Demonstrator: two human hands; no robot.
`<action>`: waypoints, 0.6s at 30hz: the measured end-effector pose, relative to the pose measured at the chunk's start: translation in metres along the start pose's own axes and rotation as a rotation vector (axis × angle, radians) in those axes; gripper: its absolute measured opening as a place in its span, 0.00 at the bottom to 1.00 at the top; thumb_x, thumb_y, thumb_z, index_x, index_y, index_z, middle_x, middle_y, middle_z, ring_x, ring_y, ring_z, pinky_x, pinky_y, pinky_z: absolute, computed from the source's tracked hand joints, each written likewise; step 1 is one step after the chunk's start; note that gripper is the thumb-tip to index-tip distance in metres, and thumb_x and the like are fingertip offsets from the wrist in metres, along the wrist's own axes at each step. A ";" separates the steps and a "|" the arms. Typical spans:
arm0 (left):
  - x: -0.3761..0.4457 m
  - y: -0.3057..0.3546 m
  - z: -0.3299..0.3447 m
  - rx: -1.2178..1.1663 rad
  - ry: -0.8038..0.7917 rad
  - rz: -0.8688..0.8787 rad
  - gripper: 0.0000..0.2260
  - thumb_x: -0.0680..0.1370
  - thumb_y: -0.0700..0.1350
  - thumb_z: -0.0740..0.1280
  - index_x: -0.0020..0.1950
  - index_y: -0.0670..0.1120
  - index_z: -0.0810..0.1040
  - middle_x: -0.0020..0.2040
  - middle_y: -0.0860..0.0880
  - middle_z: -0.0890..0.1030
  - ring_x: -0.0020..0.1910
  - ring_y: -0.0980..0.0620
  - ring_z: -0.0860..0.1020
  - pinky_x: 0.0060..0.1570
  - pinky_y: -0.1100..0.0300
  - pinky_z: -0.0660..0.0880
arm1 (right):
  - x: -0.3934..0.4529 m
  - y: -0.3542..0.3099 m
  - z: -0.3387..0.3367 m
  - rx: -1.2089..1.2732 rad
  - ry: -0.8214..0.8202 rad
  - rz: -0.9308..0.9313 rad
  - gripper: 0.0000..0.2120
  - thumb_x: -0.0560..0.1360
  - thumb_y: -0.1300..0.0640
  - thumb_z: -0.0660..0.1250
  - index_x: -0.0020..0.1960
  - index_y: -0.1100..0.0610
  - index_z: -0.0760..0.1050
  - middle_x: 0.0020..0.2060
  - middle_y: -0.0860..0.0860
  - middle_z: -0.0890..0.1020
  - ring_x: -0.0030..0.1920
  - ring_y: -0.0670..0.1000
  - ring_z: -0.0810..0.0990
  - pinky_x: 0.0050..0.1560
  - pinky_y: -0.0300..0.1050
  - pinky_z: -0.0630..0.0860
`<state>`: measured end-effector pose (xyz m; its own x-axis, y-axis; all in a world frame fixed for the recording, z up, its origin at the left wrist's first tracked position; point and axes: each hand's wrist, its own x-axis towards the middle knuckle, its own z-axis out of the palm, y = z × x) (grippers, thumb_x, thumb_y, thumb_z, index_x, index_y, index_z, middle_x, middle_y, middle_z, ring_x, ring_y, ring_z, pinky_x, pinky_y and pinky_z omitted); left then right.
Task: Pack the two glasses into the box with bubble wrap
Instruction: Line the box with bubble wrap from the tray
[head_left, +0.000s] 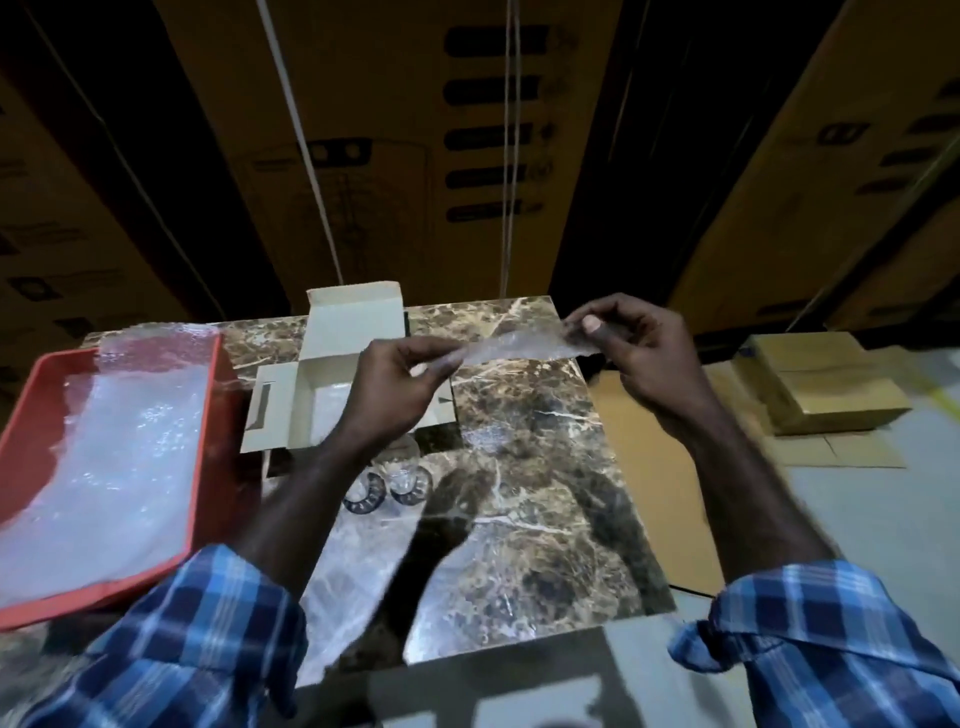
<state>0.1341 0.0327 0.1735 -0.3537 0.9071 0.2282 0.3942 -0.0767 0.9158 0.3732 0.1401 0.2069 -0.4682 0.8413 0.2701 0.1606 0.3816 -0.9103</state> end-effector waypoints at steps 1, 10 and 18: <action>-0.010 -0.006 0.008 0.007 -0.017 -0.016 0.09 0.76 0.41 0.74 0.55 0.48 0.85 0.49 0.54 0.85 0.50 0.62 0.83 0.49 0.66 0.78 | -0.009 0.010 -0.004 -0.038 -0.018 0.022 0.06 0.80 0.61 0.67 0.52 0.62 0.82 0.48 0.54 0.85 0.51 0.49 0.83 0.51 0.39 0.78; -0.096 -0.097 0.061 0.318 -0.121 0.058 0.17 0.75 0.30 0.69 0.59 0.46 0.84 0.63 0.54 0.80 0.69 0.58 0.73 0.70 0.63 0.68 | -0.098 0.110 0.004 -0.235 -0.189 0.296 0.12 0.76 0.60 0.71 0.45 0.43 0.84 0.45 0.39 0.86 0.50 0.35 0.81 0.51 0.31 0.74; -0.154 -0.148 0.084 0.507 -0.353 0.042 0.11 0.77 0.43 0.67 0.56 0.44 0.85 0.61 0.46 0.83 0.66 0.48 0.76 0.65 0.59 0.71 | -0.166 0.162 0.027 -0.346 -0.257 0.409 0.08 0.74 0.61 0.71 0.44 0.50 0.86 0.38 0.39 0.83 0.38 0.31 0.80 0.42 0.28 0.71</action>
<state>0.2014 -0.0603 -0.0251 -0.0612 0.9964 0.0578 0.7861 0.0125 0.6180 0.4536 0.0519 0.0056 -0.4971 0.8433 -0.2044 0.6257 0.1851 -0.7578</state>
